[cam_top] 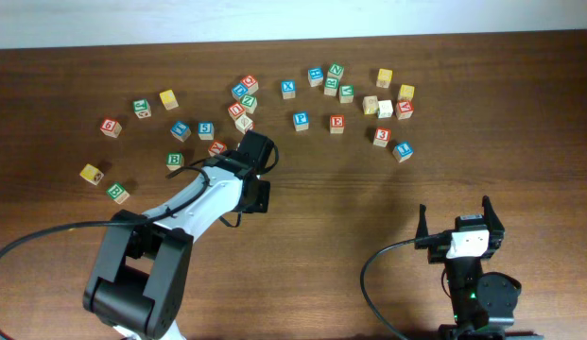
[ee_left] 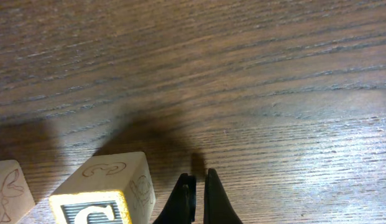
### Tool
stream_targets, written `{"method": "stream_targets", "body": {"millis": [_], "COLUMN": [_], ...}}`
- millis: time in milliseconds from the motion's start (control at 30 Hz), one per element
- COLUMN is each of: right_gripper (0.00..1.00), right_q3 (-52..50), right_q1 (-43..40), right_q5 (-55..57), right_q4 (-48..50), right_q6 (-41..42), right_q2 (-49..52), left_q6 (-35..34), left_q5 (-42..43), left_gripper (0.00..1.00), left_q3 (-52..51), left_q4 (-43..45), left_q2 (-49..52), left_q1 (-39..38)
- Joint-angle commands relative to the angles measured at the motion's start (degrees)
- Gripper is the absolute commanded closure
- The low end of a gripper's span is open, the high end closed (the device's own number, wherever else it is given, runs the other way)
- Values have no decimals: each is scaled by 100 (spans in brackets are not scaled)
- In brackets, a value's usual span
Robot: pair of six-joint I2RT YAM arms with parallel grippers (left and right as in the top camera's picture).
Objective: Spell out ICRA
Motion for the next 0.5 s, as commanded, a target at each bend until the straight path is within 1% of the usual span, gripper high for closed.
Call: {"method": "stream_targets", "body": {"millis": [0, 233, 467], "right_gripper": [2, 2, 2], "right_q3": [-31, -31, -31], "right_q1": [-2, -2, -2], "right_q5": [-50, -50, -50], "right_q4": [-24, -24, -24], "right_q6": [22, 22, 22], "right_q2": [-33, -33, -33], "left_q6": [-61, -168, -280], "left_q5": [-107, -404, -409], "left_gripper": [100, 100, 100], "left_q3": [-28, -26, -26], "left_q4": [42, -11, -74], "left_q2": [52, 52, 52], "left_q1": [-24, -20, 142]}}
